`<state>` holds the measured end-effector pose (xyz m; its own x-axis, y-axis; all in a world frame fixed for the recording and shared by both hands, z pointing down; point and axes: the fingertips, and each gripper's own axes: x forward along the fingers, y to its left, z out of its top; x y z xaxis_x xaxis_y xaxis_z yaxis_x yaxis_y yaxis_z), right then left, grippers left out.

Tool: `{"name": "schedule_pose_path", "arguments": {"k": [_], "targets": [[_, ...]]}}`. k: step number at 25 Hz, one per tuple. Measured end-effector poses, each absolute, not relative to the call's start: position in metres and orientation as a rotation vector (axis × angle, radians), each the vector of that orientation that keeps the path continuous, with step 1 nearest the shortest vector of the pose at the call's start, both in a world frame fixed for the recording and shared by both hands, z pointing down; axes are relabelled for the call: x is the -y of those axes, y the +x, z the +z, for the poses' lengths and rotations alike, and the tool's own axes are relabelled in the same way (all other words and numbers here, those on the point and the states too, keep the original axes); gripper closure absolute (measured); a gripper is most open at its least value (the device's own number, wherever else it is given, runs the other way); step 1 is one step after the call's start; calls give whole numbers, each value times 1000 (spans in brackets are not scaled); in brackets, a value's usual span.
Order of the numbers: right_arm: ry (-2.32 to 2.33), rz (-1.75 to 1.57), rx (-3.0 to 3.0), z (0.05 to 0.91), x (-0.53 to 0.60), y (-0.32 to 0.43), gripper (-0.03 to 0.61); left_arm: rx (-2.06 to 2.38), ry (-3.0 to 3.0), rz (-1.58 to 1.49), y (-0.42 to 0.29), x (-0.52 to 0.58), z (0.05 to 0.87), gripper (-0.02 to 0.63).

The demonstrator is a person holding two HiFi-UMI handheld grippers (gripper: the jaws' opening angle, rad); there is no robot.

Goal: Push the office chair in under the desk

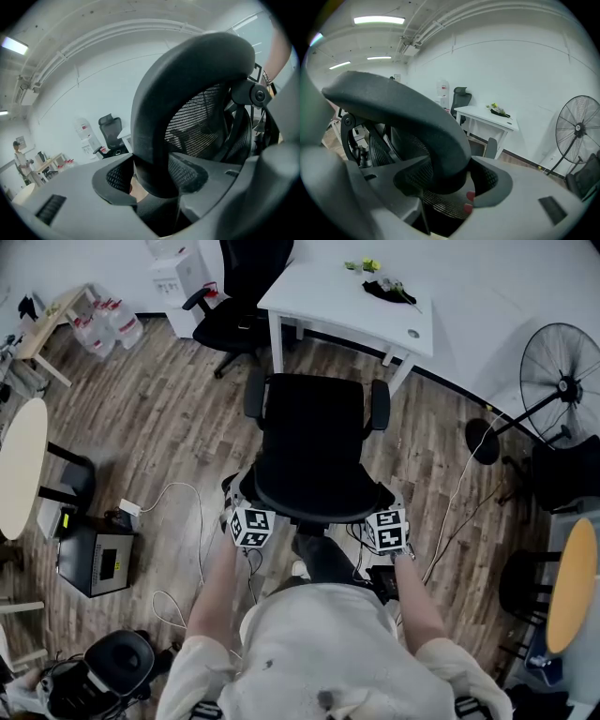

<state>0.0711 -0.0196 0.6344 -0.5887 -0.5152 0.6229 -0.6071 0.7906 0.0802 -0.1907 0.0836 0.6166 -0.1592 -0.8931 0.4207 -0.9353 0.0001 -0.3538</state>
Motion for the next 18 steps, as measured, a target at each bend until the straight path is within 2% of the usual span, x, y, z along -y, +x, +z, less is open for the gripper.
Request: {"name": "schedule_pose_path", "arguments": {"k": [18], "targets": [[867,218,2305,637,66,33,320,2135,2060,864,-235,-23,616,368]]}}
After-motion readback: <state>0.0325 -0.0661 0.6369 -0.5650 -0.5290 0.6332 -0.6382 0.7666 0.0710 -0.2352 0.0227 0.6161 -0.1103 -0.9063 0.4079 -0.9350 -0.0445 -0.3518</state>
